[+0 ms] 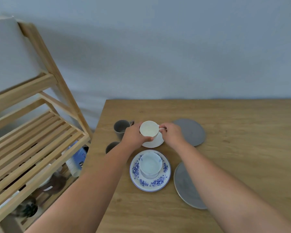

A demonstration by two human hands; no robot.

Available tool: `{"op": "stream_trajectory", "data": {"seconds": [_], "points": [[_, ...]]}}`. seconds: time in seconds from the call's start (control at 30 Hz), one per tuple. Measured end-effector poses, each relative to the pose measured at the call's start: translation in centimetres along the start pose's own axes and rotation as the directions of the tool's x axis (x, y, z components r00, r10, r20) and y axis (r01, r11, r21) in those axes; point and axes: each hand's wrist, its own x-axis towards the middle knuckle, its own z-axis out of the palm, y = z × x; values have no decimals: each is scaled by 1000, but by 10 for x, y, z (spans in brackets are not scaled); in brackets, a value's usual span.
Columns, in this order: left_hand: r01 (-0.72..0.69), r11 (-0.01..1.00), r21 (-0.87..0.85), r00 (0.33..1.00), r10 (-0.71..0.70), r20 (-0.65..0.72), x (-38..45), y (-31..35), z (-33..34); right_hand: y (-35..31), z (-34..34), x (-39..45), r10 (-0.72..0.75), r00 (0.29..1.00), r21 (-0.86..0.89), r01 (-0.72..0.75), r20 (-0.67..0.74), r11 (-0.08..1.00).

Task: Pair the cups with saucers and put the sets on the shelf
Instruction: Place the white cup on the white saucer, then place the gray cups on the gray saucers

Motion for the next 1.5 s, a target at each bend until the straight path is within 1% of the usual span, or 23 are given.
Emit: {"op": "stream_trajectory", "data": {"seconds": [0.1,0.17,0.23,0.3,0.33,0.37,0.4,0.47,0.5,0.53,0.57,0.63,0.7,0.73,0.83,0.93,1.03,1.1,1.17,1.27,1.37,1.5], "points": [[-33,999,40,999,33,1,-3,-3,-3,1,-3,-1,13,999,-10,-13,39,1000],[-77,995,59,996,79,-34,-11,-7,-13,-1,-4,-4,-6,999,-40,8,34,999],[-92,995,-28,989,88,-119,-25,-18,-29,-7,-6,-14,-109,992,-54,106,-57,993],[-90,992,-91,976,69,-205,-42,-40,-46,-22,-4,-29,-282,951,-59,277,-128,959],[-68,992,-108,975,44,-216,-50,-55,-53,-31,-1,-37,-360,927,-63,355,-104,933],[-33,991,-131,981,7,-194,-56,-69,-58,-40,4,-44,-413,910,-58,411,-37,910],[11,987,-159,989,-33,-142,-62,-82,-61,-48,11,-50,-435,899,-55,438,55,897],[83,977,-199,996,-86,-4,-70,-100,-59,-58,28,-56,-408,877,-99,443,254,891],[100,973,-207,995,-93,40,-72,-104,-57,-61,36,-56,-381,863,-140,445,332,885],[103,972,-210,994,-93,57,-73,-107,-52,-63,44,-55,-358,852,-185,450,383,873],[100,973,-210,994,-90,55,-73,-109,-48,-65,50,-54,-348,846,-227,461,405,858],[94,973,-213,996,-94,9,-71,-111,-43,-69,57,-53,-339,847,-279,470,409,838],[80,971,-226,995,-92,-41,-72,-111,-43,-68,60,-51,-344,856,-276,463,385,842],[64,966,-249,995,-81,-57,-73,-110,-44,-67,59,-51,-357,859,-246,459,367,854],[-14,940,-342,994,-23,-105,-76,-104,-50,-64,46,-57,-377,885,-29,399,274,916],[-73,912,-403,995,38,-96,-82,-78,-57,-54,17,-67,-315,923,219,268,220,938],[-111,883,-457,993,114,-22,-85,-45,-53,-33,-12,-78,-255,953,470,152,162,869],[-138,872,-470,985,173,30,-86,-25,-43,-13,-30,-87,-222,970,555,131,100,822],[-175,873,-455,969,234,76,-87,-8,-27,9,-47,-97,-177,983,601,109,55,792],[-213,886,-413,942,298,155,-90,16,2,43,-71,-117,-86,995,656,39,40,753],[-238,894,-379,916,336,218,-98,31,31,74,-86,-134,-20,998,634,-21,56,773],[-222,900,-374,902,336,273,-105,38,63,104,-93,-150,43,997,587,-75,68,806]]}}
